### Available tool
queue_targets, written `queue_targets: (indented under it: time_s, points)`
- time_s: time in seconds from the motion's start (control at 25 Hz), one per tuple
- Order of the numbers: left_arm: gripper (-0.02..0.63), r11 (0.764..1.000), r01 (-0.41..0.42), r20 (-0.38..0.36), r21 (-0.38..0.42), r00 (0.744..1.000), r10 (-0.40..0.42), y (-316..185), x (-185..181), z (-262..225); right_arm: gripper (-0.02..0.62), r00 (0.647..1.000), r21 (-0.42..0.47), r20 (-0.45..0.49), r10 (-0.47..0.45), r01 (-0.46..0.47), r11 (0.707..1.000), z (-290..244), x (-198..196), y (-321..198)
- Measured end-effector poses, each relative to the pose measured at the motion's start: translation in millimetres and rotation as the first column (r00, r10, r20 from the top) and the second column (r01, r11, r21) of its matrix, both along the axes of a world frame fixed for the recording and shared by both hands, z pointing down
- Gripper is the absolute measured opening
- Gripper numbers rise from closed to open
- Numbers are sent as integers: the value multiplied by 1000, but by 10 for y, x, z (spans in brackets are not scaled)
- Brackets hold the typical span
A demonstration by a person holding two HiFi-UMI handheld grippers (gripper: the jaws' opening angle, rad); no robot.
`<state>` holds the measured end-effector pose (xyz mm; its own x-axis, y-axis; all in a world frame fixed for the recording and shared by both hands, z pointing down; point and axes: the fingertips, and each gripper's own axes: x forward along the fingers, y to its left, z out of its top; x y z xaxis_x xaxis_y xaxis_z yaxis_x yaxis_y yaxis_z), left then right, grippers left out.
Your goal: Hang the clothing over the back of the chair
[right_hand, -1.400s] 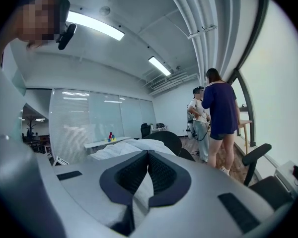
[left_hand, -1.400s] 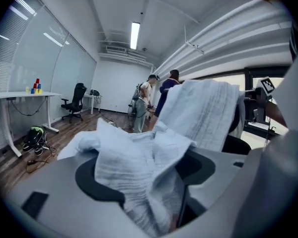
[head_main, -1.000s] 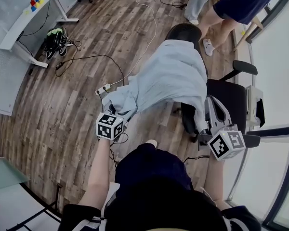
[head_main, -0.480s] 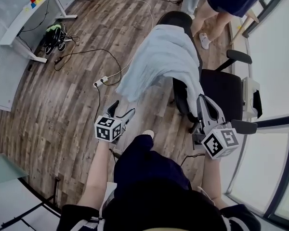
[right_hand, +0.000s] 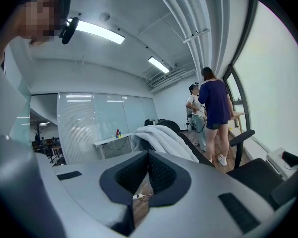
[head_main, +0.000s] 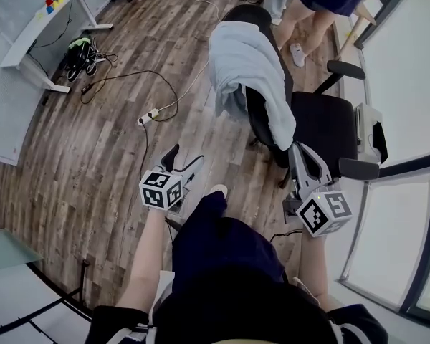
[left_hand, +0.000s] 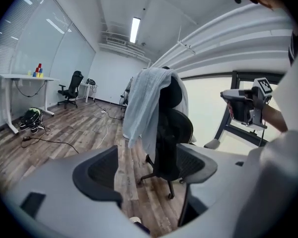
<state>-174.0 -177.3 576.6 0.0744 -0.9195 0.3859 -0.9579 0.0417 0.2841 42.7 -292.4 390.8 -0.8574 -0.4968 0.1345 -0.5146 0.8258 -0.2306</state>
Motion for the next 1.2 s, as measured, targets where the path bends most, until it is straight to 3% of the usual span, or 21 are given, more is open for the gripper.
queue_targets:
  time_s: [0.56, 0.8, 0.96, 1.2]
  points:
    - [348, 983, -66, -44, 169, 996, 74, 81, 692, -804, 28, 999, 12, 34, 27, -27, 1000, 10, 453, 403]
    - [283, 973, -85, -19, 214, 996, 91, 141, 864, -1099, 28, 996, 5, 28, 84, -84, 996, 73, 666, 521]
    - [192, 958, -121, 34, 260, 993, 116, 146, 1003, -1338, 28, 993, 10, 12, 121, -121, 993, 138, 797, 577]
    - [77, 937, -171, 56, 303, 985, 162, 126, 1228, -1545, 28, 986, 14, 4, 164, -164, 986, 211, 989, 622]
